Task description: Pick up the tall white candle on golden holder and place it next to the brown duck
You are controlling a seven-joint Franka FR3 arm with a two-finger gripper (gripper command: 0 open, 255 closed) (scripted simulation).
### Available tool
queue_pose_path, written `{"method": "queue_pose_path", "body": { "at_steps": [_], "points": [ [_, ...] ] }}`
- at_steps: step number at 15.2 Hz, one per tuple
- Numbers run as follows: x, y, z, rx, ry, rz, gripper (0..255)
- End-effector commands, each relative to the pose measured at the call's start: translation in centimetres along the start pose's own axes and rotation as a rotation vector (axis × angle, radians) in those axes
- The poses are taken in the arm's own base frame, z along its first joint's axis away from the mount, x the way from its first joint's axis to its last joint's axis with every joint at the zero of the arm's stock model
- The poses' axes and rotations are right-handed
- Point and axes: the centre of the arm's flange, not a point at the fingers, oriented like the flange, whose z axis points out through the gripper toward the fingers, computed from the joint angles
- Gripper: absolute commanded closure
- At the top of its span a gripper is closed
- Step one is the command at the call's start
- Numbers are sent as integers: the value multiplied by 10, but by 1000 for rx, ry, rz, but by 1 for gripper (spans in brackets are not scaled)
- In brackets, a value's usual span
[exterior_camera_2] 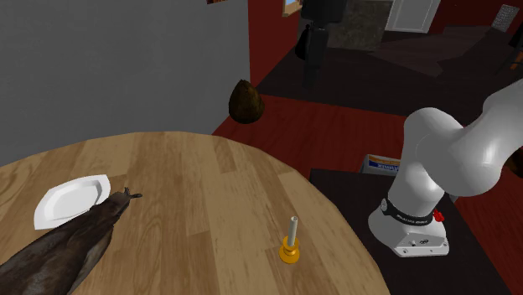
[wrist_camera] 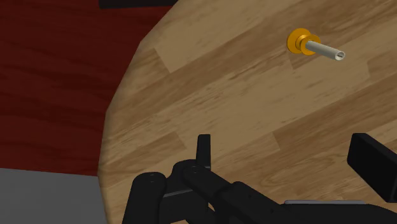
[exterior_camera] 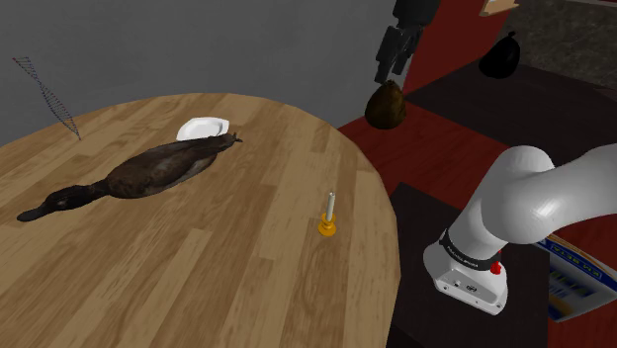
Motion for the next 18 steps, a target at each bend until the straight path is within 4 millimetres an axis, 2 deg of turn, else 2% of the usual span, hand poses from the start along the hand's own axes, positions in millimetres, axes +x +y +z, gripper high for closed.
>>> {"method": "queue_pose_path", "body": {
  "at_steps": [1,10,18],
  "points": [
    [0,0,0,0,0,0,0],
    [-51,-69,99,-52,128,78,0],
    [-80,-129,194,-99,242,147,0]
  ]
}}
